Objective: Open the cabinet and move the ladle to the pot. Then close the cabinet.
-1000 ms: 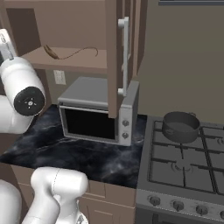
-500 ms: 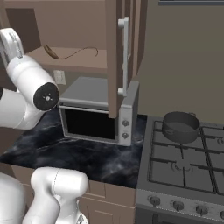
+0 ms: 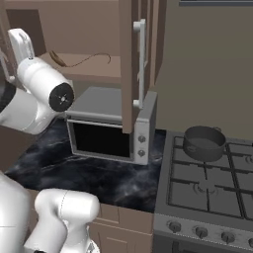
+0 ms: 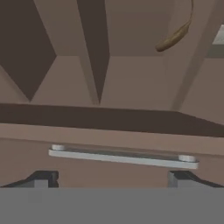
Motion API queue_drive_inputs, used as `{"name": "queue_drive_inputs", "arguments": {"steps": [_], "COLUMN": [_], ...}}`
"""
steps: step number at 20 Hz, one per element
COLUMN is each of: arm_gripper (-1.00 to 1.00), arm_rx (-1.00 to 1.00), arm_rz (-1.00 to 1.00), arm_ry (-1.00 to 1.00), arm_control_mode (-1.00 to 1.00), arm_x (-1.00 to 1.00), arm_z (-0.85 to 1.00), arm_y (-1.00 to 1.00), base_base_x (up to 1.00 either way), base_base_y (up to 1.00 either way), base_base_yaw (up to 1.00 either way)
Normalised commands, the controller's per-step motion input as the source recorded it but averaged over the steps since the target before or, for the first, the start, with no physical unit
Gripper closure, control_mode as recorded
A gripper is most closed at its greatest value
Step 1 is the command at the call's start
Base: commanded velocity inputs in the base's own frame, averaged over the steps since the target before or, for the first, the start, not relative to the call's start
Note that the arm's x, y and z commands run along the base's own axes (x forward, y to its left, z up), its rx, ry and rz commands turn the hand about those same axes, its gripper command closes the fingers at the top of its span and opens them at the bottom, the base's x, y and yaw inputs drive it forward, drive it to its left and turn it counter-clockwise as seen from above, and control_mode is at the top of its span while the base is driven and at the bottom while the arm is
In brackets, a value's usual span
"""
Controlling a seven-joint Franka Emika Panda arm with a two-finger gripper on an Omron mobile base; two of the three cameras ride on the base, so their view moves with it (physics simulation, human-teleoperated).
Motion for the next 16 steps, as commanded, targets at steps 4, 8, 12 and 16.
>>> {"name": "queue_drive_inputs", "arguments": {"steps": [4,8,12,16], "arm_gripper": [-1.0,-1.0,-1.0,-1.0], "arm_rx": [0.0,0.02,0.01,0.01], "arm_rz": [0.01,0.06,0.07,0.09], "arm_ry": [0.04,0.12,0.08,0.09], "arm_control_mode": [-1.0,-1.0,-1.0,-1.0], "arm_x": [0.4,0.39,0.34,0.33], "arm_z": [0.0,-0.01,-0.08,-0.15], "arm_y": [0.08,0.0,0.07,0.12], "base_base_x": [0.0,0.0,0.0,0.0], "base_base_y": [0.0,0.0,0.0,0.0], "base_base_yaw": [0.0,0.0,0.0,0.0]}}
